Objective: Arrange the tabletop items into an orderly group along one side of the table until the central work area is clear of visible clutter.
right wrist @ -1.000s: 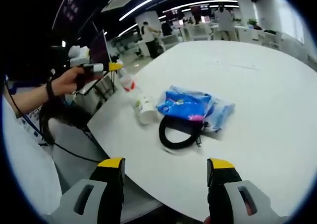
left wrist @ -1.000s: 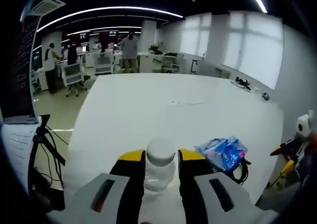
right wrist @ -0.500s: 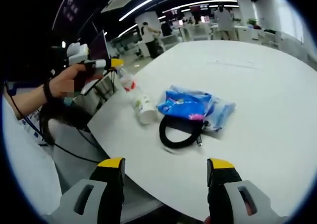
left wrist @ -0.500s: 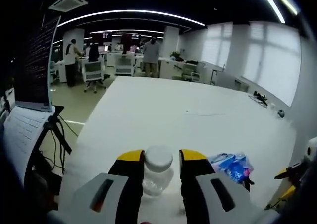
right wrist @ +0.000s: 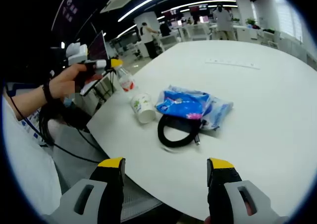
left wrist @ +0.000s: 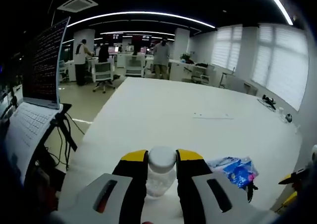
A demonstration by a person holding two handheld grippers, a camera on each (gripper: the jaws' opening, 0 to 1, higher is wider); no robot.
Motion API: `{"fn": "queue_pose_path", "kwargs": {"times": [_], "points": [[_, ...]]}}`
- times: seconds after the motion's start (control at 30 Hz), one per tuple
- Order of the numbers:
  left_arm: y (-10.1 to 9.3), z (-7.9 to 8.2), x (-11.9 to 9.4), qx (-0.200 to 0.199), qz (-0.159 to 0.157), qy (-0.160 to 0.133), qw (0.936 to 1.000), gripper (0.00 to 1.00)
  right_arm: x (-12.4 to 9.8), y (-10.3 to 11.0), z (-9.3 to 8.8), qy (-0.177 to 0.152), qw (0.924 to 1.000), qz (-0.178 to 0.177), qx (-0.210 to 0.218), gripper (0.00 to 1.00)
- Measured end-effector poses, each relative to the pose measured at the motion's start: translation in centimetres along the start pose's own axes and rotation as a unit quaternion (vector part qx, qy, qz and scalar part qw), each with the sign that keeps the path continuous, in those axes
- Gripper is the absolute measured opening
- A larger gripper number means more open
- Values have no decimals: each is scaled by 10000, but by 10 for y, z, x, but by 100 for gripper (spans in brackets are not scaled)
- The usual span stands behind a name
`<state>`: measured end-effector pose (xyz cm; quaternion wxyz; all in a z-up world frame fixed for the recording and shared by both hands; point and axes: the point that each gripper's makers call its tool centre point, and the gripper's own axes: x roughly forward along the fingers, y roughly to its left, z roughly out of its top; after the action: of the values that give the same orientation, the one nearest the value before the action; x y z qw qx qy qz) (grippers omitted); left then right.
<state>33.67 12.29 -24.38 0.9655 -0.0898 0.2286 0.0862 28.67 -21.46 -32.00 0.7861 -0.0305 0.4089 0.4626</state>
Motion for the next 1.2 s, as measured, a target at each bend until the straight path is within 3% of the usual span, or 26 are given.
{"fn": "queue_pose_path", "kwargs": {"times": [0.3,0.47,0.73,1.0,1.13,1.2], "points": [[-6,-4,-4,690,-860,161,9938,20,0,0,3,-34,10000,14,2,69],[-12,-6,-5,1206,-1306,212,9838,20,2,3,6,-76,10000,41,36,69],[-12,-7,-2,1463,-1850,299,9713,20,4,7,6,-41,10000,64,1,69],[-9,-11,-1,1562,-2125,344,9640,20,2,6,6,-71,10000,17,42,69],[-8,-13,0,1492,-2101,358,9656,21,1,7,6,-71,10000,-16,57,69],[-13,-12,-2,1330,-2030,328,9695,21,1,8,6,-83,9999,-19,72,69]]}}
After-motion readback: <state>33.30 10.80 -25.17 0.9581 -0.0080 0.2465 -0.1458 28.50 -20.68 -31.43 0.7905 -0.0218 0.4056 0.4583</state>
